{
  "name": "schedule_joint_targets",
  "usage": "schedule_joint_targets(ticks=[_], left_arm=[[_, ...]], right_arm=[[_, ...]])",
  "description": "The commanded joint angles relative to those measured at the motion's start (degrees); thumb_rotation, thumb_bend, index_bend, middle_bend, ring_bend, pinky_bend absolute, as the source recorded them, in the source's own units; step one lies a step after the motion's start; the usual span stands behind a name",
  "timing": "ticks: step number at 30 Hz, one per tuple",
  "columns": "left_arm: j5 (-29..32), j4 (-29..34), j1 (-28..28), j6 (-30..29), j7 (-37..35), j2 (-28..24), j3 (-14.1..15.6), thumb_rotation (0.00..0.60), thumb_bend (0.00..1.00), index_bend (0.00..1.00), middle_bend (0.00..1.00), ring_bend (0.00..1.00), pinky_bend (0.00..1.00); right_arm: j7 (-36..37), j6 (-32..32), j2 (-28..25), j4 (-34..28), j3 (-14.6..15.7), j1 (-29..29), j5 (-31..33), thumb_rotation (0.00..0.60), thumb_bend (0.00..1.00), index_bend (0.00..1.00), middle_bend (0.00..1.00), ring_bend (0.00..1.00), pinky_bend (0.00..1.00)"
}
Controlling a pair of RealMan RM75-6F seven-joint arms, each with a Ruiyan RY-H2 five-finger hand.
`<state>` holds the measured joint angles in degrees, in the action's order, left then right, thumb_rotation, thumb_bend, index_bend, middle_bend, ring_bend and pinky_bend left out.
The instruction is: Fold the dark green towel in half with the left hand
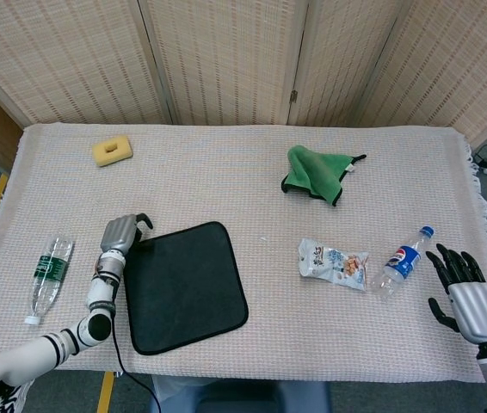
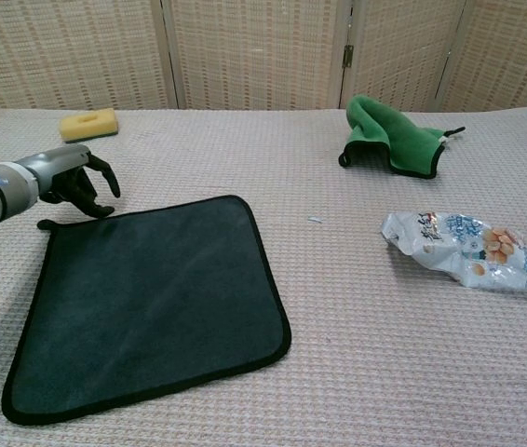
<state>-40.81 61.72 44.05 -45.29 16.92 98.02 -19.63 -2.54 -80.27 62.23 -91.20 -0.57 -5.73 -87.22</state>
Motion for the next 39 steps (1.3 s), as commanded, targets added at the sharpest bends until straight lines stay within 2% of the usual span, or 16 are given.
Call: schedule_joint_targets(ticks=[1,24,33,39], left_arm=[[0.04,-2.86,1.10,1.44,-0.66,1.70,0.56,0.600,0.40,0.46,1.00,1.00,1.00],[0.12,-7.06,2.01,3.73,-2.97,4.23,1.26,0.600,0.41,0.50,1.00,1.00,1.00],[-0.58,-7.56,1.92,2.47,-3.59,4.99,1.28,0.600,0.42,0.59,1.00,1.00,1.00],[-1.11,-7.13,1.60,2.09,-3.92,5.17,1.46,0.600,0.43,0.62,1.00,1.00,1.00]], right_arm=[[0.52,-0.55,-0.23,0.07,-0.04,0.28,-0.13,0.600,0.46,0.00,0.00,0.00,0.00],[0.54,-0.41,-0.04,0.49,-0.56,0.32,0.77,0.600,0.46,0.00,0.00,0.00,0.00],[0.73,-0.28,-0.20,0.47,-0.55,0.31,0.79,0.600,0.46,0.00,0.00,0.00,0.00],[0.67,-0.50,-0.24,0.43,-0.48,0.40,0.53,0.600,0.46,0.00,0.00,0.00,0.00]])
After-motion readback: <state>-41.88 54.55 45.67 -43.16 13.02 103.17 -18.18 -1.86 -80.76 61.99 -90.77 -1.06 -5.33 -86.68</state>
